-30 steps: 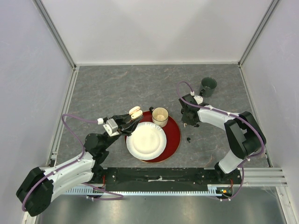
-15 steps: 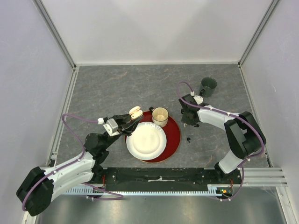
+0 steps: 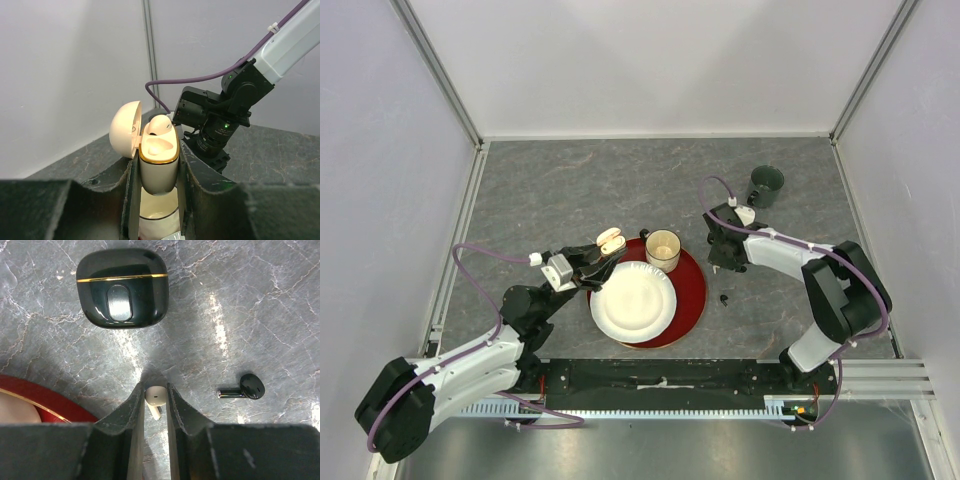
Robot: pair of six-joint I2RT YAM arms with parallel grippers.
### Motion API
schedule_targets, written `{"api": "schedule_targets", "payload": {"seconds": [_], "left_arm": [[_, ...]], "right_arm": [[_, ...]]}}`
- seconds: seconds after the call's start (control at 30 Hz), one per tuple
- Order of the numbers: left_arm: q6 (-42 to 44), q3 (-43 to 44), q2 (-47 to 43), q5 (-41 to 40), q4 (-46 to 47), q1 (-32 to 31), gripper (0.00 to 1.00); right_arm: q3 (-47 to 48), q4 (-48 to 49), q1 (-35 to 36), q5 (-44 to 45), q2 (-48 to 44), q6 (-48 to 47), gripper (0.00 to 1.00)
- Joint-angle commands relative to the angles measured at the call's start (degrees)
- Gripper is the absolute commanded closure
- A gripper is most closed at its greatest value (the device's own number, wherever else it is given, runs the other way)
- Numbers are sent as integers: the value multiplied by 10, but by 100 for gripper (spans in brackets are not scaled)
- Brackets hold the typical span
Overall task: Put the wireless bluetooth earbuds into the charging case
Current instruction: Pick up the earbud from the center of the board.
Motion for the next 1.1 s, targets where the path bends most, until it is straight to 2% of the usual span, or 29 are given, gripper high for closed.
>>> {"api": "schedule_targets", "payload": {"seconds": [0.0,0.13,0.3,1.07], "left_arm": [[7,2,0,-10,39,-2,98],[8,4,0,-7,39,-2,98],[8,6,-1,-6,38,-2,98],[7,1,-2,-11,39,-2,98]], "right_arm": [[-12,-4,5,18,-21,10,88],[-5,-10,5,30,-7,0,85],[-5,-13,6,19,8,-4,68],[-16,-21,16,11,-17,11,63]]}}
